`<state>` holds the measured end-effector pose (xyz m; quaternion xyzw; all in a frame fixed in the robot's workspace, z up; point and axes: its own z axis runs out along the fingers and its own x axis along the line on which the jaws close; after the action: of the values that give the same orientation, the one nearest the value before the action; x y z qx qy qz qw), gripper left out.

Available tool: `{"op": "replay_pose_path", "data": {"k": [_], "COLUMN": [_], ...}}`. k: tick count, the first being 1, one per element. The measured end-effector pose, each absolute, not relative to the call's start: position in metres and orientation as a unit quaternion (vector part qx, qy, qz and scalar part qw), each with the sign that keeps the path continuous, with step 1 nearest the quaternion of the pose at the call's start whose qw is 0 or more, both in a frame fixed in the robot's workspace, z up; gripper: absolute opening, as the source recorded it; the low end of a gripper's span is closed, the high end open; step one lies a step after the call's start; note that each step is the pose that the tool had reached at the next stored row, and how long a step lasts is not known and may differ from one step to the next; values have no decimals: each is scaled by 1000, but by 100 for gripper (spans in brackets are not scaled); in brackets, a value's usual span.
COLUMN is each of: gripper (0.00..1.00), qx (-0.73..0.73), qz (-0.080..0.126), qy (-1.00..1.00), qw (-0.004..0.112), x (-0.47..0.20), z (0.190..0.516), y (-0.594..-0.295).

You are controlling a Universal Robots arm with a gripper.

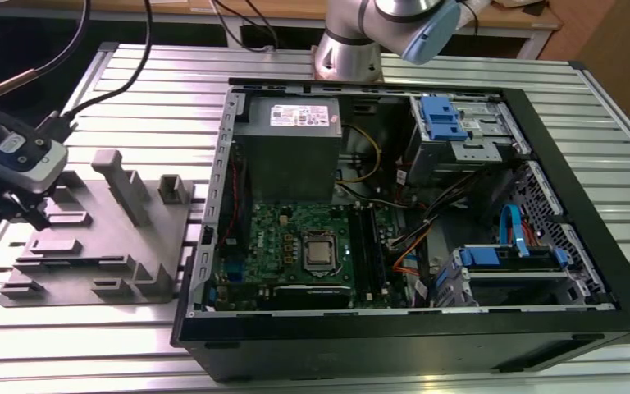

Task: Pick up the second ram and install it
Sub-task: 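Pick up the second ram and move it above second insertion slot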

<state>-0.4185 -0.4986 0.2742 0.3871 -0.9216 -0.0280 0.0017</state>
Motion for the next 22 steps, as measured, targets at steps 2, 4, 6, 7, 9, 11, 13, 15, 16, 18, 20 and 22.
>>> {"op": "replay_pose_path", "data": {"k": [2, 4, 6, 7, 9, 11, 13, 15, 16, 18, 20, 22], "gripper": [7, 7, 7, 7, 7, 7, 7, 7, 7, 7, 7, 7], "qx": [404, 420, 437, 445, 461, 477, 493, 517, 524, 540, 555, 570], "qz": [-28, -28, -28, -28, -28, -28, -28, -27, -27, -27, -27, -27], "qy": [-914, -907, -899, -895, -887, -879, -869, -856, -851, -841, -831, -821], "qw": [2, 3, 3, 3, 4, 4, 5, 6, 6, 6, 7, 7], "x": [-418, -418, -418, -419, -419, -419, -419, -419, -418, -418, -418, -419], "z": [273, 273, 272, 271, 270, 269, 268, 266, 265, 263, 262, 261], "y": [-499, -499, -499, -499, -499, -499, -499, -499, -499, -499, -499, -499]}}
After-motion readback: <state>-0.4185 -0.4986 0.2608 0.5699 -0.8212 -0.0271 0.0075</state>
